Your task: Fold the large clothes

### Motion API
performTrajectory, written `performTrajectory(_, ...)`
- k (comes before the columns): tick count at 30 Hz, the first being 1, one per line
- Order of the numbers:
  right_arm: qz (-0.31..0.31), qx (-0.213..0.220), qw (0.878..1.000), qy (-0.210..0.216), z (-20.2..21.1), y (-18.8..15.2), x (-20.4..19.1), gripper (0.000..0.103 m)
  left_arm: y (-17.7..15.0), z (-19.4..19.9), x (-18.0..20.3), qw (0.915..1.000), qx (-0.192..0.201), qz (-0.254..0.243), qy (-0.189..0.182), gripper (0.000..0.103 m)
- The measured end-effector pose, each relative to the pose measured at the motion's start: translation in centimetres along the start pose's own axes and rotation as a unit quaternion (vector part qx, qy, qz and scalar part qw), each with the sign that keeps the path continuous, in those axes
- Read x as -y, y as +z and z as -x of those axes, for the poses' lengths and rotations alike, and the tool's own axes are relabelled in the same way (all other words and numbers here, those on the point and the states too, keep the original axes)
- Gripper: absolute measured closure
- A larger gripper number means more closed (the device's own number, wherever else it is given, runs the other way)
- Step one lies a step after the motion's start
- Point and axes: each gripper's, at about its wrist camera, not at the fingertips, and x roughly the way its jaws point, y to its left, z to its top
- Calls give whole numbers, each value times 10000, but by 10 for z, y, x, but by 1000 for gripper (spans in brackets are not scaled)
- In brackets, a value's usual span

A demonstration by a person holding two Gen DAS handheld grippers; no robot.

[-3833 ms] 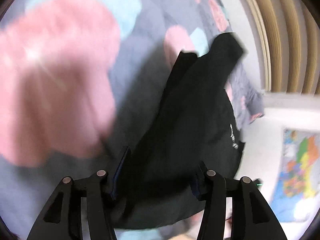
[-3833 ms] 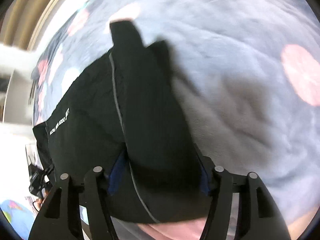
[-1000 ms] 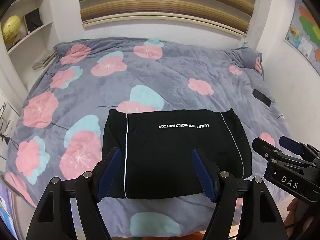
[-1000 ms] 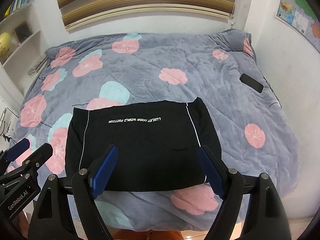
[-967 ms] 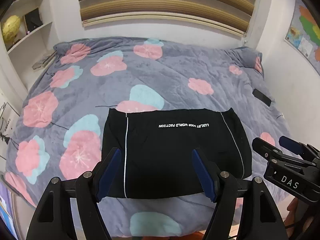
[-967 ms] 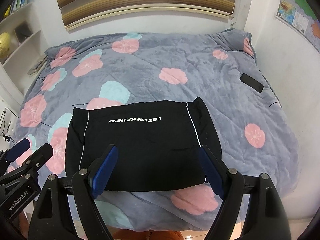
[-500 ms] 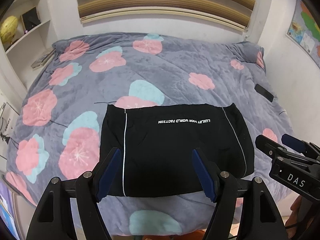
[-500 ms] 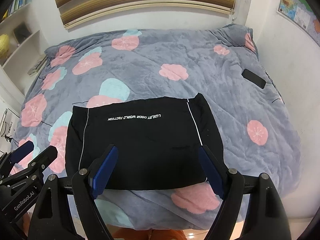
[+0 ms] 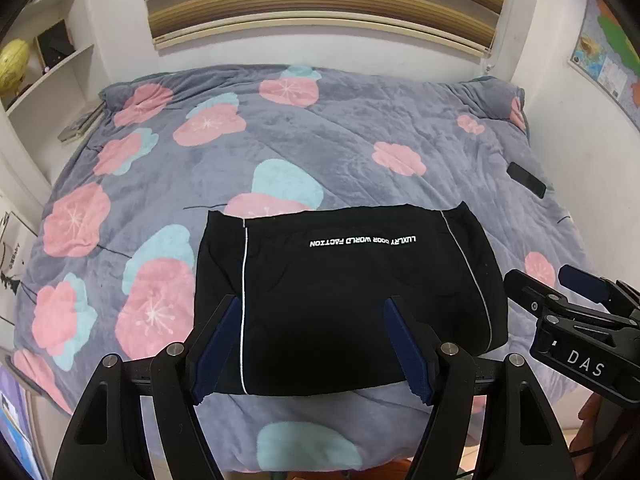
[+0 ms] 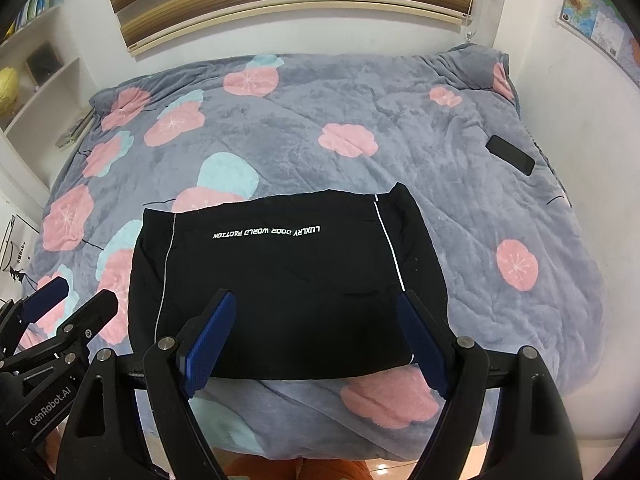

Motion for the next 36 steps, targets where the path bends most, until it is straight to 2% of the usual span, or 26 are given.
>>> performTrajectory(20, 140, -32, 9999, 78, -5, -13, 6, 20, -3, 1, 4, 10000, 25, -46, 21, 28)
performTrajectory(36, 270, -82, 9995, 158, -8, -9, 8, 20, -5, 2, -2, 10000, 45, -33, 71, 28)
